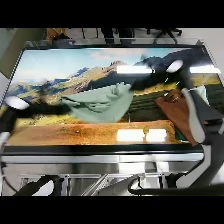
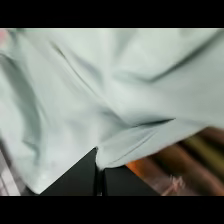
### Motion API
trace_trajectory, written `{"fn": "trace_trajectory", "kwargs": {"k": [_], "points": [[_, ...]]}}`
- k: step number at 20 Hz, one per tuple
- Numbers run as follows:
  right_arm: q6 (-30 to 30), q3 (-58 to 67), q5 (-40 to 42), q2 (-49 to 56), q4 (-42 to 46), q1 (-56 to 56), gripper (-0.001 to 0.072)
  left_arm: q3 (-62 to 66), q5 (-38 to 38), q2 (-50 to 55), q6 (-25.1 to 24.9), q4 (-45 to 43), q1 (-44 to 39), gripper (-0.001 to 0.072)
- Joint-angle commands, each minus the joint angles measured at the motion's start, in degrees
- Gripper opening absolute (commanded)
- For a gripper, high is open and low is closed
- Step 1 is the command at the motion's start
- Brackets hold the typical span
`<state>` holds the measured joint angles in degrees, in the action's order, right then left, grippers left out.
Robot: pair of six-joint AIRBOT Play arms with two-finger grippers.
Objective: Fold the shirts.
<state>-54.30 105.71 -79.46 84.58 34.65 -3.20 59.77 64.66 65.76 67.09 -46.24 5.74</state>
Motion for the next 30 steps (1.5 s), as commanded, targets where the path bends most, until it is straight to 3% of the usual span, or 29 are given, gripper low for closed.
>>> {"fn": "trace_trajectory", "kwargs": {"k": [1,4,6,9,12,17,20,24,30], "points": [[0.61,17.62,4.11,-11.45,-3.34,2.6,0.0019,29.18,3.8,-10.21,2.62,2.25,1.49,0.0009],[5.18,18.86,16.83,-25.03,0.7,3.5,0.0019,56.24,2.12,-13.64,3.96,2.16,3.48,0.0009],[5.75,17.75,21.22,-32.61,5.97,3.5,0.0019,67.43,1.51,-14.93,4.68,1.97,6.29,0.0009],[5.75,17.55,23.76,-38.45,12.24,3.48,0.0019,67.34,-2.08,-19.58,6.08,-2.23,12.66,0.0009],[5.7,17.44,24.11,-38.64,15.34,3.48,0.0018,54.47,-6.82,-24.52,5.7,-1.62,16.76,0.001],[5.7,13.7,24.13,-26.93,12.28,3.43,0.0019,39.67,-6.4,-17.22,-0.11,6.88,13.38,0.0009],[5.68,9.92,23.98,-14.45,8.68,3.39,0.0019,35.06,-6.73,-4.94,-1.68,4.59,5.95,0.001],[5.68,9.6,26.32,3.89,5.6,1.86,0.0019,33.29,-6.73,15.63,-1.64,-5.46,-0.37,0.001],[5.68,9.68,34.03,21.51,4.55,-3.1,0.0021,36.61,-5.9,40.37,-1.44,-6.16,-0.44,0.001]]}}
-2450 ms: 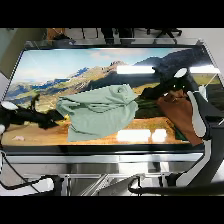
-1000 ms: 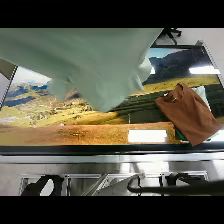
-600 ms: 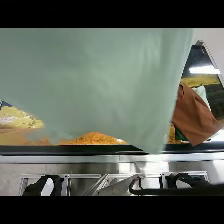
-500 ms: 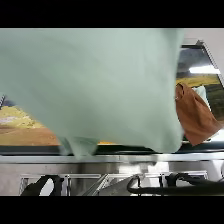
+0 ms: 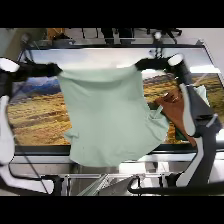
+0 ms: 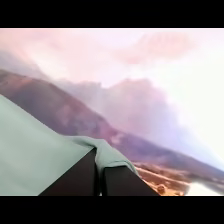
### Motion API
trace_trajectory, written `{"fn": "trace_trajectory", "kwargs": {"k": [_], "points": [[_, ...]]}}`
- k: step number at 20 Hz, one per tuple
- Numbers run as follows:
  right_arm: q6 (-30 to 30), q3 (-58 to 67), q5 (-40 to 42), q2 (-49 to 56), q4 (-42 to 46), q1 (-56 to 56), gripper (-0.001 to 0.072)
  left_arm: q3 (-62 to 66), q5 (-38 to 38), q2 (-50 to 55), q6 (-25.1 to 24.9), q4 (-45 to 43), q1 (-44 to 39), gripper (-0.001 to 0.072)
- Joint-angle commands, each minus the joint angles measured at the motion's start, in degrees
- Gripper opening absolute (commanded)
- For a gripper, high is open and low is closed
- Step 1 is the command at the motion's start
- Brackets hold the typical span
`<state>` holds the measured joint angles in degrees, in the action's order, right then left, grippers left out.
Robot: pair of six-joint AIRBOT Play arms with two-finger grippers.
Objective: Fold the shirts.
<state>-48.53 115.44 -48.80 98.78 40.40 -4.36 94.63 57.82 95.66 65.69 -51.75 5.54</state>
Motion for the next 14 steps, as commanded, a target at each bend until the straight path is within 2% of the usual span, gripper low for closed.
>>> {"fn": "trace_trajectory", "kwargs": {"k": [1,2,3,5,7,9,11,14], "points": [[-0.17,-0.04,3.37,8.04,-1.16,-2.16,0.0109,2.78,1.09,12.57,-0.09,-0.79,-0.07,0.001],[-0.48,-0.04,3.34,8.11,-0.98,-2.1,0.0308,4.17,1.55,14.47,-0.09,-0.74,-0.02,0.001],[-2.1,-0.02,2.99,7.41,-0.46,-1.53,0.0385,5.81,2.19,16.0,-0.07,-0.76,-0.02,0.001],[-8.24,-0.02,-1.95,4.26,3.21,0.87,0.0384,9.2,4.37,18.38,0.46,-0.76,-0.02,0.0011],[-20.22,-0.02,-9.25,-0.46,10.69,4.87,0.0385,12.13,7.04,19.87,1.49,-0.76,0.33,0.0017],[-28.41,-0.09,-17.79,-4.98,16.57,9.81,0.0384,13.55,8.04,20.28,1.7,-0.81,0.44,0.0017],[-34.1,-1.16,-26.49,-8.72,19.15,14.73,0.0383,13.57,7.96,20.2,1.7,-0.81,0.44,0.0016],[-38.47,-10.99,-34.93,-15.3,22.36,19.52,0.0383,13.53,8.07,20.24,1.73,-0.79,0.39,0.0017]]}}
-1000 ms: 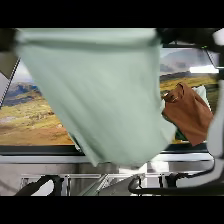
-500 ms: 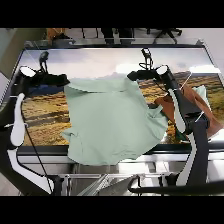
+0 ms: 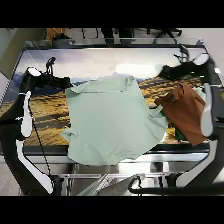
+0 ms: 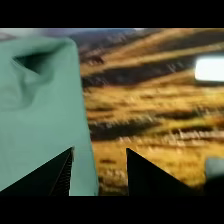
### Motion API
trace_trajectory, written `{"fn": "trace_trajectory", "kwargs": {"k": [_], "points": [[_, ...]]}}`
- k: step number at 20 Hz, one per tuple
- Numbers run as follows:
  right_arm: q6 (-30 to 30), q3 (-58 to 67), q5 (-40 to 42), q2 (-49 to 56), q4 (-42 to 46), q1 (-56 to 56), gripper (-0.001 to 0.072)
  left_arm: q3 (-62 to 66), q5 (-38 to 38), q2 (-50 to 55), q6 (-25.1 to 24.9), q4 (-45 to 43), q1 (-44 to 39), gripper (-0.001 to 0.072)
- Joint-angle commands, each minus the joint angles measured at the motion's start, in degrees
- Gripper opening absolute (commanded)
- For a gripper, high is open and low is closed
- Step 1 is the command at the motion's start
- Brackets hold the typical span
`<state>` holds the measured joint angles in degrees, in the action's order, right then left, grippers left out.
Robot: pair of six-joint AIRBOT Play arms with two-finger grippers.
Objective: Fold the shirts.
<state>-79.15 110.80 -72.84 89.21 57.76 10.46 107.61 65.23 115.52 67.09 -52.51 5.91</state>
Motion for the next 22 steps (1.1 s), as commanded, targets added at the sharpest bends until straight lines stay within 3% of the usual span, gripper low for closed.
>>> {"fn": "trace_trajectory", "kwargs": {"k": [1,7,12,22], "points": [[-8.83,-12.31,-11.17,-8.98,6.4,5.7,0.0383,0.55,0.72,0.37,0.46,0.0,0.0,0.0017],[-12.09,-53.09,-5.07,-34.36,7.23,10.91,0.0384,0.55,1.81,0.37,0.48,-0.04,0.61,0.0017],[-13.9,-76.61,1.55,-50.4,4.22,11.8,0.0386,0.55,1.6,0.37,1.49,0.0,1.7,0.0016],[-11.87,-86.71,16.02,-44.09,-1.6,4.22,0.0381,0.55,0.15,0.37,1.55,0.0,1.99,0.0016]]}}
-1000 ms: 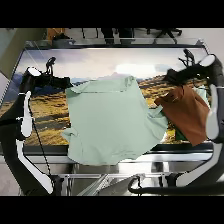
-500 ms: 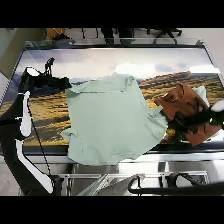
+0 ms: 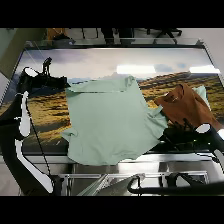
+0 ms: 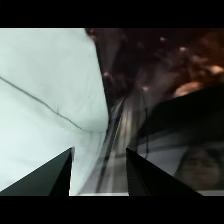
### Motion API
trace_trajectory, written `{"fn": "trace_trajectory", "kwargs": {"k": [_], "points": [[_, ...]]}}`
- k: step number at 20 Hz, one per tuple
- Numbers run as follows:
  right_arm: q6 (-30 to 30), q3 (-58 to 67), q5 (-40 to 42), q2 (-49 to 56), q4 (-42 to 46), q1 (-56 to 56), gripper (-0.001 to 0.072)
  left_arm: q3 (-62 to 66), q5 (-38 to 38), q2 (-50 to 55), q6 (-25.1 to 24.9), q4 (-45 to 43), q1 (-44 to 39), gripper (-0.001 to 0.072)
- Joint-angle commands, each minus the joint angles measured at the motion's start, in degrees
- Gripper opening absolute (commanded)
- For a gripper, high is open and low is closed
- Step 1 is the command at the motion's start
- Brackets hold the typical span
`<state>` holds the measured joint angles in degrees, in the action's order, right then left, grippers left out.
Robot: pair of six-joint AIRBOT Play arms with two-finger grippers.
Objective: Fold the shirts.
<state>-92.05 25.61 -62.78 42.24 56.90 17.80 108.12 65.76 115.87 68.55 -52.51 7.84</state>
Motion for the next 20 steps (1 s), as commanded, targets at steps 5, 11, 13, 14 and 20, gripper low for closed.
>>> {"fn": "trace_trajectory", "kwargs": {"k": [5,11,13,14,20], "points": [[10.78,1.18,10.71,6.75,-10.51,-3.98,0.0046,0.07,-0.02,-0.26,1.25,-0.17,1.44,0.0015],[22.38,24.06,13.09,20.92,-15.78,-4.11,0.002,-0.02,12.72,-2.14,10.29,-6.14,9.84,0.001],[26.64,36.04,13.05,30.32,-20.61,-5.49,0.002,-1.53,19.87,-2.67,13.88,-14.21,11.54,0.001],[27.85,41.88,13.07,34.86,-21.94,-6.58,0.002,-4.11,21.49,-3.65,14.38,-15.78,12.04,0.001],[26.88,78.12,13.05,60.67,-22.71,-13.94,0.002,-27.71,18.56,-14.82,16.2,-16.94,12.7,0.0011]]}}
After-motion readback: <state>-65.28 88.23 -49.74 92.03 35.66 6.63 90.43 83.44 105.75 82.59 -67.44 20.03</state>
